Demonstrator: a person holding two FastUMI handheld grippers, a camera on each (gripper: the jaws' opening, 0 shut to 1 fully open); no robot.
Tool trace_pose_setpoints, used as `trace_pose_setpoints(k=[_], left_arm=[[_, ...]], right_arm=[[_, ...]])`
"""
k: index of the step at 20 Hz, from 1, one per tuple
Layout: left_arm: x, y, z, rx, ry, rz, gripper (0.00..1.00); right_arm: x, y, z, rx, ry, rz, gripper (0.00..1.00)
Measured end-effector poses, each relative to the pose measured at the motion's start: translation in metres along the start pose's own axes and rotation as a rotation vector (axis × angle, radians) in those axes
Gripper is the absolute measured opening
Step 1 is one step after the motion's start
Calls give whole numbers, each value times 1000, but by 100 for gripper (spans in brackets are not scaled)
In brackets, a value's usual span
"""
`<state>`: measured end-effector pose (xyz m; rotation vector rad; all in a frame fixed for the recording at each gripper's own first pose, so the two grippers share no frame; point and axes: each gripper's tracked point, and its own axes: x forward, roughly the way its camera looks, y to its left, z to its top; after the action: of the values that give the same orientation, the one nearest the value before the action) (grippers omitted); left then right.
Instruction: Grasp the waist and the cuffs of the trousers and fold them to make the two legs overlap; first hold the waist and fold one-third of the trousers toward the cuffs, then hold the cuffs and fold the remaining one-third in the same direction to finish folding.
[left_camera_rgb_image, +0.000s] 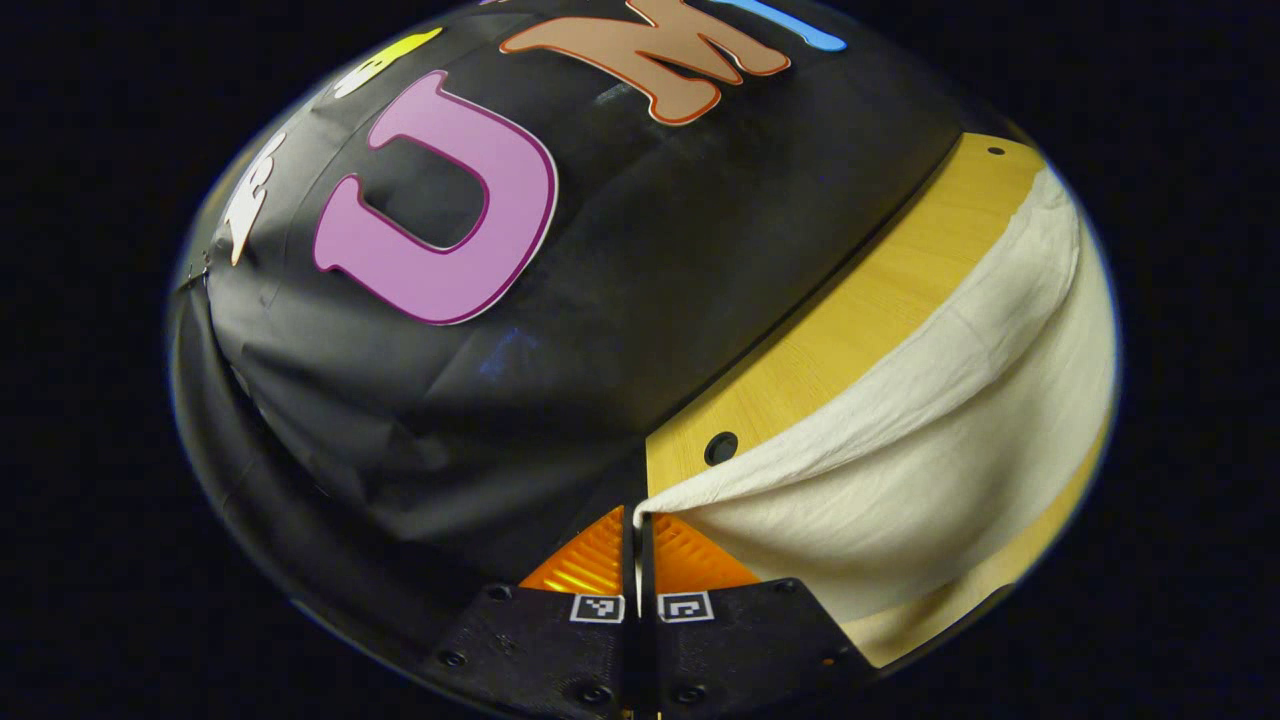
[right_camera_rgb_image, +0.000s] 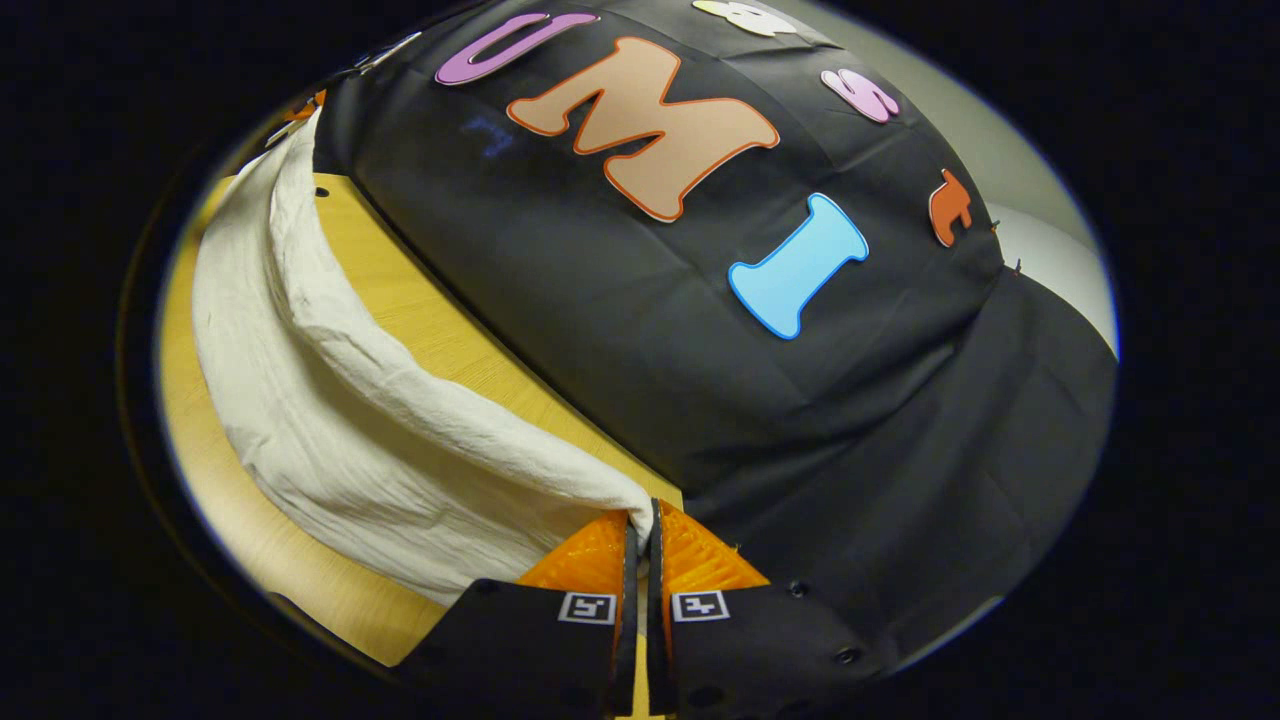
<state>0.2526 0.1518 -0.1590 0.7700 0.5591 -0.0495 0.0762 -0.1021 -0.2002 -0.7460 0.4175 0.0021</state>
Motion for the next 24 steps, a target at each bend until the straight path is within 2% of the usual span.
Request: trace_pose_setpoints(k=[5, 7, 12, 15, 16, 18, 19, 21, 24], left_arm=[[45, -28, 3, 14, -24, -45, 0], [65, -49, -8, 9, -5, -80, 0], [92, -78, -28, -27, 29, -120, 0], [80, -92, -16, -120, -2, -181, 2], [72, -95, -9, -151, -12, -199, 35], [64, -100, 11, -214, -44, -207, 99], [46, -97, 21, -254, -69, -209, 95], [22, -99, 50, -328, -121, -225, 95], [-19, -103, 87, -399, -176, -236, 95]], right_arm=[[42, 23, -15, 11, 78, 2, 7], [57, 38, -30, 14, 126, 16, 4], [75, 72, -63, 45, 232, 68, 10], [77, 73, -55, 135, 218, 71, 77], [70, 65, -47, 156, 209, 70, 100], [63, 56, -43, 204, 197, 70, 100], [60, 49, -42, 230, 192, 63, 100], [51, 39, -45, 305, 196, 54, 98], [37, 27, -61, 449, 230, 46, 100]])
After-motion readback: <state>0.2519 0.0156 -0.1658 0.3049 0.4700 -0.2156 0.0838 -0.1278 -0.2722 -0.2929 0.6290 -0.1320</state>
